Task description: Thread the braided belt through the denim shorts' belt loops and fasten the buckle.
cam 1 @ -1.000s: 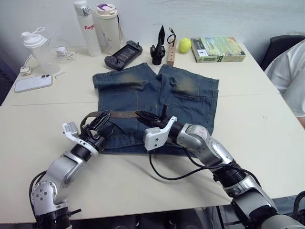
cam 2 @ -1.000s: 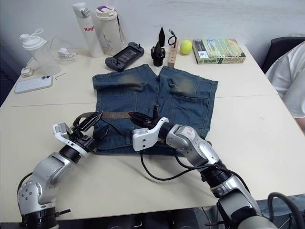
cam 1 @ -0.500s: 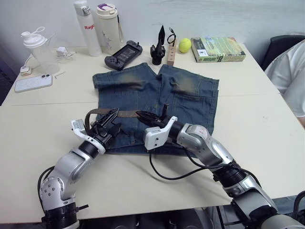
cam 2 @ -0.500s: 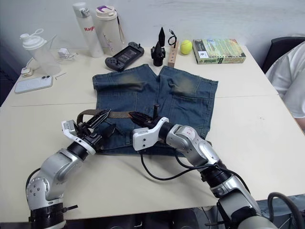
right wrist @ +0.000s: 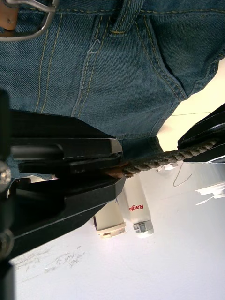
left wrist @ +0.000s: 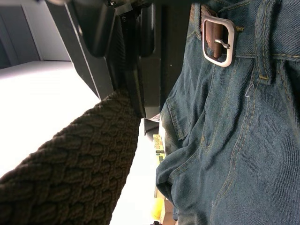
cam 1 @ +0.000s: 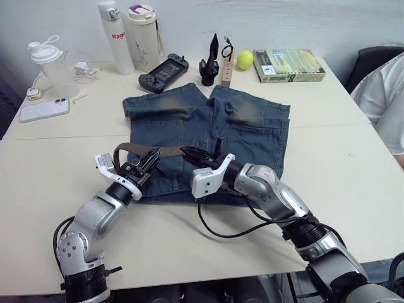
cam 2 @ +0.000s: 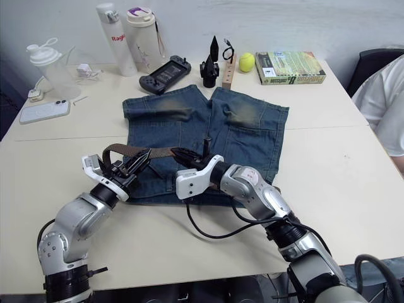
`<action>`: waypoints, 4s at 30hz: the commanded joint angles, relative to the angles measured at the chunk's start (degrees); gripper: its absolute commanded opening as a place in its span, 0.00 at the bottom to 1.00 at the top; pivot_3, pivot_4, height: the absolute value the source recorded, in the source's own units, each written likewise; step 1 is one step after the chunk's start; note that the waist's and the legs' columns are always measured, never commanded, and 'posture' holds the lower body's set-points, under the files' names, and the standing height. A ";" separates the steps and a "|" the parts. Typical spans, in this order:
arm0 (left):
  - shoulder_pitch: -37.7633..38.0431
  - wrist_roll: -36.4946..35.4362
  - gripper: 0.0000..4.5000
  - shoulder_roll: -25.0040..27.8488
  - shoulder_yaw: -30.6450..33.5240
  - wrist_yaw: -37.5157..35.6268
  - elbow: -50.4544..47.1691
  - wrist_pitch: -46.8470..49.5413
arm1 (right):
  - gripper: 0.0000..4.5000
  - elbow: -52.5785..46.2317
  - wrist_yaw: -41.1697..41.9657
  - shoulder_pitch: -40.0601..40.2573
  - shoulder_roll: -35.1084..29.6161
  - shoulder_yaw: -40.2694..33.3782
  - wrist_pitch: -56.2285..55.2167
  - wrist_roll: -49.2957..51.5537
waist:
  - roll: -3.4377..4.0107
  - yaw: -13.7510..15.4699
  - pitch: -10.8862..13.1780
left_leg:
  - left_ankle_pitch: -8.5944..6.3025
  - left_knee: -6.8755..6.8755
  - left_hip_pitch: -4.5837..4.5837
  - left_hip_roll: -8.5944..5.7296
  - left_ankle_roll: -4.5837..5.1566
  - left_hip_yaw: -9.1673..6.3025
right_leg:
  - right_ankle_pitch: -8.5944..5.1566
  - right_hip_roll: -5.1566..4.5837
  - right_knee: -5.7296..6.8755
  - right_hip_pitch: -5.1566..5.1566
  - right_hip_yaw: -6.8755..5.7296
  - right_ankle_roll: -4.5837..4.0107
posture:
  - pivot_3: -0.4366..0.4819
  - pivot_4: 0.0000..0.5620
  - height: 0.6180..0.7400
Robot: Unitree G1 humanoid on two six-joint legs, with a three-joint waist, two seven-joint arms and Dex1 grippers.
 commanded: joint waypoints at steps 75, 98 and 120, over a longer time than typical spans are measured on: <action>14.46 17.30 0.00 21.97 0.10 -10.02 -11.05 -0.69 | 0.99 -27.50 17.11 12.42 -4.51 -18.69 42.37 43.66 | 0.36 0.01 0.21 | 0.08 -0.86 0.08 0.00 -0.24 -0.02 | -0.01 -0.26 -0.49 -0.16 0.00 -0.03 | 0.48 0.27 0.84; 10.99 17.23 0.00 22.36 -4.51 -5.55 -12.73 -0.85 | 0.99 -28.00 15.82 11.62 -4.06 -18.65 42.94 43.95 | 0.36 0.06 0.21 | 0.10 -0.87 0.08 0.00 -0.26 -0.02 | -0.01 -0.18 -0.42 -0.15 -0.01 -0.03 | 0.48 0.27 0.84; 13.21 18.73 0.00 15.37 -5.06 -6.26 -3.97 -2.54 | 0.99 -29.50 15.96 11.52 -5.67 -17.75 43.04 43.17 | 0.36 0.17 0.21 | 0.14 -0.85 0.09 -0.04 -0.21 -0.02 | -0.01 -0.17 -0.37 -0.13 -0.03 -0.02 | 0.48 0.27 0.84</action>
